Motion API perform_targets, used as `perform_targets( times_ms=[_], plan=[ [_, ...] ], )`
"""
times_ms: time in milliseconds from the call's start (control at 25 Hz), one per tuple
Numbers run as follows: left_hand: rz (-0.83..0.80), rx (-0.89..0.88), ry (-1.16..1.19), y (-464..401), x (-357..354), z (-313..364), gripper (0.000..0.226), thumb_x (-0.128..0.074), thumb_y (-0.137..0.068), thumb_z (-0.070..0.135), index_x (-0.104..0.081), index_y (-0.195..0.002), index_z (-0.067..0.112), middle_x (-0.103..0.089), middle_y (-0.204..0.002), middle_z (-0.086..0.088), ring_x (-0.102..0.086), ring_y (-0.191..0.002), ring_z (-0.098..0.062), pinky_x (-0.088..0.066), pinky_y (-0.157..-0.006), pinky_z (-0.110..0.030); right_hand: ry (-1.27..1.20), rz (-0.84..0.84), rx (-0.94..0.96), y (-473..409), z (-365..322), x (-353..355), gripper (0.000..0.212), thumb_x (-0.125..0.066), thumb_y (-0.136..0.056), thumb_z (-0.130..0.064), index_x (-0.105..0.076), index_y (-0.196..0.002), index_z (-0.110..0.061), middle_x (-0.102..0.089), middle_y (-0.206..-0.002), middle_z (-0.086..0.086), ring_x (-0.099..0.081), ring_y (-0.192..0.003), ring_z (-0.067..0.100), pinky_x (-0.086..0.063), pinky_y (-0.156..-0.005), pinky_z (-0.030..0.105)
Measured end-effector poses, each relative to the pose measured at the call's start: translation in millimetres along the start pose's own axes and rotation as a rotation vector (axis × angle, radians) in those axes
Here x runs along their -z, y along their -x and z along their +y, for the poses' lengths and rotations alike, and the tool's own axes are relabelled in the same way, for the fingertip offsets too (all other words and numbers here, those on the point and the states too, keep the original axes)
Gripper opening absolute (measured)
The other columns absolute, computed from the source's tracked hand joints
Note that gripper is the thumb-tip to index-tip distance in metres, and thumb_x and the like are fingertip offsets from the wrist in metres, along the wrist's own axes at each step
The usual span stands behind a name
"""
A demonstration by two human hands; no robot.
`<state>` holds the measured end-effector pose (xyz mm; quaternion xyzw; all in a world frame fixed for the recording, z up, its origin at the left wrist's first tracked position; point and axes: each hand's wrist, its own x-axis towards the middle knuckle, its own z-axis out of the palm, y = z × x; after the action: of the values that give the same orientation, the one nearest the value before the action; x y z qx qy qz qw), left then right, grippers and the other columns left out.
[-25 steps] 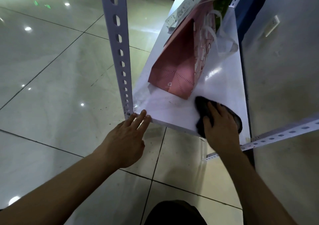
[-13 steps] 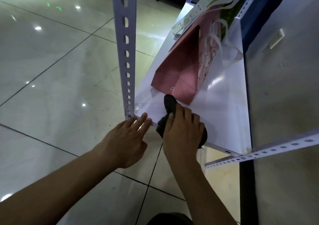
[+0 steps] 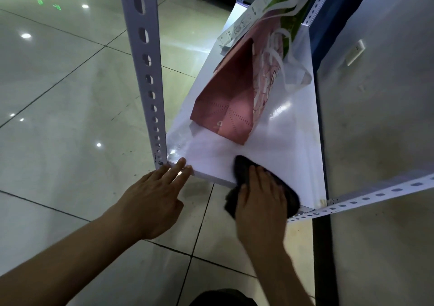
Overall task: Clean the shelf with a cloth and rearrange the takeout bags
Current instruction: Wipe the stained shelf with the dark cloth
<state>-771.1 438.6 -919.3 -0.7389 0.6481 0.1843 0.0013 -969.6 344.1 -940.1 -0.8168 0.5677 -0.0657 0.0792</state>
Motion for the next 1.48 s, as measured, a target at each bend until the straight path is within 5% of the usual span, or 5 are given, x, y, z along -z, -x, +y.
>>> perform_targets(
  times_ms=[440, 760, 920, 1240, 1480],
  plan=[
    [0.168, -0.022, -0.028, -7, -10, 11, 0.068, -0.033, -0.102, 0.037, -0.003, -0.159, 0.014, 0.001, -0.167, -0.012, -0.003, -0.154, -0.025, -0.013, -0.125, -0.036, -0.017, 0.052, 0.004, -65, 57, -2, 0.059, -0.041, -0.105, -0.037, -0.034, -0.157, -0.010, -0.034, -0.162, 0.012, -0.029, -0.151, 0.027, -0.020, -0.123, 0.046],
    [0.090, -0.020, -0.074, -12, -9, 17, 0.067, -0.005, -0.092, 0.061, 0.025, -0.149, 0.040, 0.024, -0.162, -0.006, 0.016, -0.152, -0.024, 0.009, -0.116, -0.030, 0.013, -0.012, 0.079, -206, 53, 6, 0.055, -0.035, -0.104, -0.029, -0.032, -0.156, -0.011, -0.035, -0.161, 0.014, -0.032, -0.147, 0.032, -0.024, -0.121, 0.045],
    [0.087, -0.001, -0.075, -12, -12, 15, 0.068, -0.017, -0.100, 0.059, 0.029, -0.147, 0.042, 0.031, -0.159, -0.005, 0.021, -0.150, -0.023, 0.010, -0.116, -0.031, 0.033, -0.041, -0.013, -243, 60, 13, 0.055, -0.033, -0.105, -0.034, -0.033, -0.156, -0.014, -0.036, -0.159, 0.011, -0.033, -0.146, 0.030, -0.025, -0.120, 0.047],
    [0.071, -0.005, -0.064, -11, -11, 17, 0.070, -0.021, -0.100, 0.058, 0.027, -0.148, 0.041, 0.031, -0.160, -0.005, 0.021, -0.150, -0.024, 0.011, -0.116, -0.030, -0.009, 0.068, 0.037, -88, 66, 1, 0.057, -0.037, -0.103, -0.035, -0.037, -0.155, -0.012, -0.040, -0.159, 0.011, -0.036, -0.147, 0.027, -0.026, -0.120, 0.046],
    [0.019, 0.002, -0.046, -14, -10, 12, 0.073, -0.025, -0.100, 0.058, 0.023, -0.151, 0.039, 0.028, -0.160, -0.006, 0.018, -0.151, -0.026, 0.004, -0.121, -0.036, -0.033, 0.034, -0.152, -122, 67, 18, 0.058, -0.039, -0.105, -0.033, -0.031, -0.157, -0.009, -0.031, -0.164, 0.013, -0.027, -0.151, 0.029, -0.020, -0.122, 0.046]
  ],
)
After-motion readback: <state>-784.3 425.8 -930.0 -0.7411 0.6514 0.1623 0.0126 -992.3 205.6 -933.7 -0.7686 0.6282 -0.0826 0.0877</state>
